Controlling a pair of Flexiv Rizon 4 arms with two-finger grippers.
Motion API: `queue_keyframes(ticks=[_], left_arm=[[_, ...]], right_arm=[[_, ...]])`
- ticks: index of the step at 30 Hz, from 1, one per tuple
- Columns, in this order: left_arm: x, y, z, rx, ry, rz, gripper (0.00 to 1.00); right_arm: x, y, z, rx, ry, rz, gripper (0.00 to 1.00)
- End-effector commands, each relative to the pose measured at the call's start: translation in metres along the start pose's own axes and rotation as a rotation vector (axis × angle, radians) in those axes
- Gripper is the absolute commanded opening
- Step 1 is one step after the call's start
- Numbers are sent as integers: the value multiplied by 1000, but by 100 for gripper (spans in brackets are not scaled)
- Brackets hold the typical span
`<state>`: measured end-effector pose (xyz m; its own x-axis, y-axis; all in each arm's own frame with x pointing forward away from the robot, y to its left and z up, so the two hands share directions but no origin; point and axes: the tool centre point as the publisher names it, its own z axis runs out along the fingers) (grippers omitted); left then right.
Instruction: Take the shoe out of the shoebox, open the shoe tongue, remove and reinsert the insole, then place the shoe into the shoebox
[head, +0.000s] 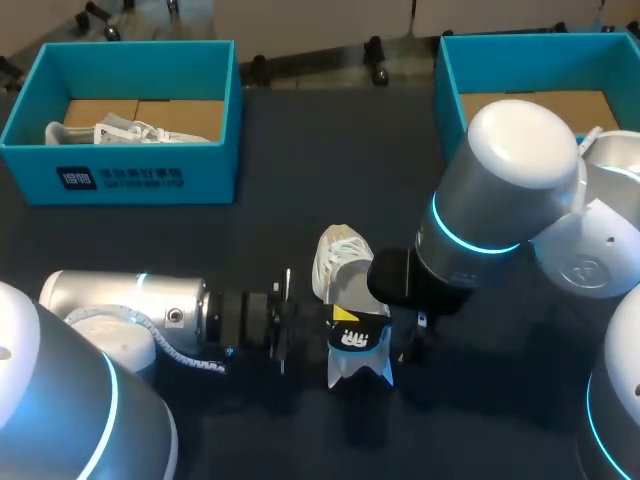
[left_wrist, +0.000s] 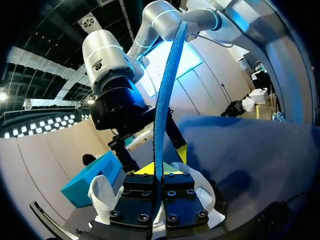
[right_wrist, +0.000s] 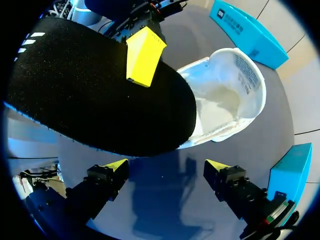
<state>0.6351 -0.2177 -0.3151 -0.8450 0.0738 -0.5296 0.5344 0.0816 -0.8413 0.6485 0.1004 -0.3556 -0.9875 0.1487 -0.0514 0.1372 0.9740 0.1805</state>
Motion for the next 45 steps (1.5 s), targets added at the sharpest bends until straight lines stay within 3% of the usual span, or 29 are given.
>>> queue_keyframes(ticks=[1,31,45], left_arm=[[-1,3,5,-7,0,2,0],[-11,39,12,-127,-36,0,0],[-10,39,9,-134,-18,-11,0]], right_arm=[[0,0,1,-1,1,0,100],[0,0,1,-1,1,0,100],[0,0,1,-1,1,0,100]])
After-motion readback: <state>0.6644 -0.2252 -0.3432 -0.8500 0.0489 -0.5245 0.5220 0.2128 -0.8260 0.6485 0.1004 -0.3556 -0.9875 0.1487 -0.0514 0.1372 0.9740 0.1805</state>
